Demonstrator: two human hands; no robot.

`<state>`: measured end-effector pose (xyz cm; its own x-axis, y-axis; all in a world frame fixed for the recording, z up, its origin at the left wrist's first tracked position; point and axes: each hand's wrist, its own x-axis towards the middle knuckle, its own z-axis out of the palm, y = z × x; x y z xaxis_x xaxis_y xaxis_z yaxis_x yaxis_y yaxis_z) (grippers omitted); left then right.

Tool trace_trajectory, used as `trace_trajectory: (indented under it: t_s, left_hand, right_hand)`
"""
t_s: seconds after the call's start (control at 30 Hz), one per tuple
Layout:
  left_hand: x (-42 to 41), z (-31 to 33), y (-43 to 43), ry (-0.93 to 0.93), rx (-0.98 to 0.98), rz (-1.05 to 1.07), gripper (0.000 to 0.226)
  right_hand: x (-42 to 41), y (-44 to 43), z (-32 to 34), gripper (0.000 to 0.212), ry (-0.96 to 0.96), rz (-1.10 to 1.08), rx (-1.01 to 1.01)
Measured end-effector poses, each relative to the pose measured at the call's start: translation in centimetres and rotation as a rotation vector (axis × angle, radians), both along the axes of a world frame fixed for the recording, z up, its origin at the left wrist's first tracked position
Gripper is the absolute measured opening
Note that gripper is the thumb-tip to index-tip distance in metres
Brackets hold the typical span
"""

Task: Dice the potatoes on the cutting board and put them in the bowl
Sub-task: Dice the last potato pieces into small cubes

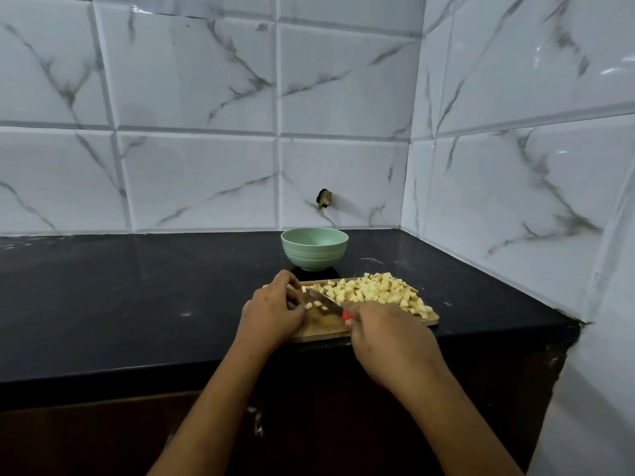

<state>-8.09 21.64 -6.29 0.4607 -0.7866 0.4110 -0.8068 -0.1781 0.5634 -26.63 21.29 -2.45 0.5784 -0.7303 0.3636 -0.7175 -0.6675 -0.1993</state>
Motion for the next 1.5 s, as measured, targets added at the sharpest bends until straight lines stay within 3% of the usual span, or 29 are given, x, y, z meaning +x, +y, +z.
trace_trajectory:
  t_s: [0.1, 0.23, 0.47, 0.6, 0.8, 1.1, 1.2, 1.27, 1.37, 1.5]
  left_hand:
    - [0.0, 0.3, -0.3, 0.008, 0.004, 0.012, 0.024]
    - [-0.1, 0.4, -0.5, 0.0, -0.019, 0.049, 0.022]
    - [-0.4, 0.3, -0.3, 0.108, -0.1, 0.049, 0.016]
    - [-0.6, 0.8, -0.7, 0.117, -0.085, 0.051, 0.019]
    - [-2.1, 0.3, -1.1, -0.109, 0.155, 0.139, 0.042]
    - [-1.9, -0.8, -2.2, -0.236, 0.271, 0.115, 0.054]
    - [-1.5, -0.7, -2.8, -0.248, 0.355, 0.11, 0.056]
    - [-1.3, -0.6, -3.3, -0.232, 0.392, 0.106, 0.058]
    - [-1.0, -0.6, -3.7, -0.231, 0.43, 0.106, 0.059]
    - [-1.1, -0.5, -3.7, -0.236, 0.476, 0.105, 0.059]
  right_hand:
    - [-1.0, -0.6, 0.1, 0.039, -0.048, -0.012, -0.057]
    - [-1.0, -1.4, -0.7, 0.04, -0.044, 0.004, 0.005]
    - [-2.6, -3.3, -2.1, 0.043, -0.263, 0.077, 0.187]
    - [-4.7, -7.1, -2.2, 0.043, -0.336, -0.062, 0.151]
    - [-6.2, -13.8, -3.0, 0.043, -0.27, -0.385, 0.127]
    - [-4.7, -17.9, -3.2, 0.038, -0.049, -0.424, 0.168]
    - [-3.6, -19.2, -2.6, 0.037, -0.126, -0.344, 0.12]
    - [-2.3, -19.8, -2.0, 0.039, -0.265, -0.175, 0.151]
    - [-0.3, -19.6, -1.2, 0.052, -0.399, 0.03, 0.452]
    - [1.3, -19.9, -1.0, 0.07, -0.31, 0.099, 0.68]
